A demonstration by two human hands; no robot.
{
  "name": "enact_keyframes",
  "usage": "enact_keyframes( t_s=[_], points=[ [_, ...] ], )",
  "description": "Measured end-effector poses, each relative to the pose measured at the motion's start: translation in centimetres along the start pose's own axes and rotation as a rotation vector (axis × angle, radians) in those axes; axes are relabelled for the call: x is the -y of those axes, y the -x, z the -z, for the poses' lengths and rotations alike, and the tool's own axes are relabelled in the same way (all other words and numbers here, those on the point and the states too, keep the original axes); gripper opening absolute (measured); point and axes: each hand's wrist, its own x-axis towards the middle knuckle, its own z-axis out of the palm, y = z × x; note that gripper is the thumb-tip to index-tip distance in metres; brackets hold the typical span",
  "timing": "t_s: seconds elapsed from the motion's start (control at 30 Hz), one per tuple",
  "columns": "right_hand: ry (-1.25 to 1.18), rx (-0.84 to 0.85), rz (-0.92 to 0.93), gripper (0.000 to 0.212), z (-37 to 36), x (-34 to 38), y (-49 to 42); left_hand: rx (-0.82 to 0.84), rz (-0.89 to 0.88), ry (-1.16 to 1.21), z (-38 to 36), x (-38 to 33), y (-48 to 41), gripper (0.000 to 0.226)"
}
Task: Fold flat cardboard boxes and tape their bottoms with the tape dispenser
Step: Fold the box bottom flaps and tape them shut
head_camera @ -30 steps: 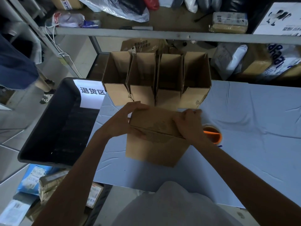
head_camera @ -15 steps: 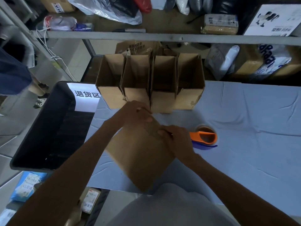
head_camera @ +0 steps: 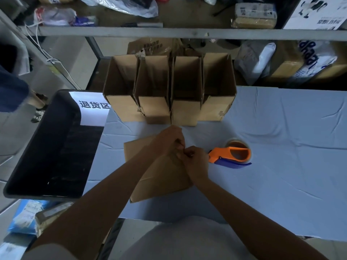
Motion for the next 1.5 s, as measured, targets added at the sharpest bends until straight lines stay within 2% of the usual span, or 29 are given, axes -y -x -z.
enact_keyframes(
  t_s=[0.13, 0.2, 0.37, 0.43, 0.53, 0.6, 0.67, 0.73, 0.83, 0.97, 1.07, 1.17, 1.27, 1.37, 1.43, 1.5],
  points=[
    [0.007, -0.002, 0.03, 0.009, 0.2, -0.6, 0.5, 0.022, 0.074, -0.062, -0.5, 1.5, -0.5, 0.014],
    [0.025, 0.0, 0.025, 0.01, 0.3, -1.3, 1.3, 0.029, 0.084, 0.006, -0.7, 1.5, -0.6, 0.012],
    [0.06, -0.009, 0.032, 0.01, 0.8, -2.4, 2.1, 0.01, 0.037, 0.105, -1.3, 1.2, -0.7, 0.008],
    [0.064, -0.037, 0.029, 0.01, 0.9, -2.4, 2.0, -0.041, 0.028, 0.044, -1.6, 1.2, -0.9, 0.013],
    [0.053, -0.076, 0.037, 0.008, 1.0, -2.7, 1.9, -0.238, 0.25, -0.118, -2.0, 1.1, -0.9, 0.044],
    [0.054, -0.078, 0.047, 0.008, 1.0, -3.0, 2.1, -0.29, 0.38, -0.024, -2.1, 0.7, -0.5, 0.044],
    [0.056, -0.05, 0.069, 0.008, 1.0, -3.5, 2.3, -0.269, 0.446, 0.019, -2.6, 0.2, 0.2, 0.044],
    [0.056, -0.013, 0.081, 0.008, 1.1, -3.8, 2.3, -0.281, 0.481, -0.041, -3.0, -0.3, 0.7, 0.044],
    [-0.036, 0.004, -0.031, 0.006, 1.2, -3.8, 2.0, -0.289, 0.548, -0.133, -3.6, -1.0, 0.7, 0.044],
    [-0.112, -0.032, -0.126, 0.005, 1.2, -3.5, 2.3, -0.329, 0.468, -0.123, -4.6, -0.1, 1.4, 0.051],
    [-0.094, 0.019, -0.057, 0.01, 1.4, -3.5, 3.0, -0.316, 0.356, 0.068, -4.3, 0.3, 3.0, 0.064],
    [-0.05, 0.066, 0.03, 0.017, 1.7, -3.5, 3.2, -0.246, 0.309, 0.064, -3.3, 0.4, 3.7, 0.082],
    [-0.063, 0.07, 0.031, 0.018, 1.9, -3.7, 3.1, -0.276, 0.311, -0.017, -3.3, -0.2, 3.8, 0.081],
    [-0.071, 0.193, 0.041, 0.014, 3.2, -4.1, 2.1, -0.299, 0.325, 0.023, -3.9, -0.9, 4.2, 0.072],
    [0.028, 0.176, 0.101, 0.011, 5.4, -4.8, 0.7, -0.305, 0.327, 0.051, -4.0, -0.8, 4.5, 0.065],
    [0.297, 0.025, 0.263, 0.01, 8.3, -6.2, -1.1, -0.291, 0.31, 0.03, -3.9, -0.6, 4.7, 0.065]
  ],
)
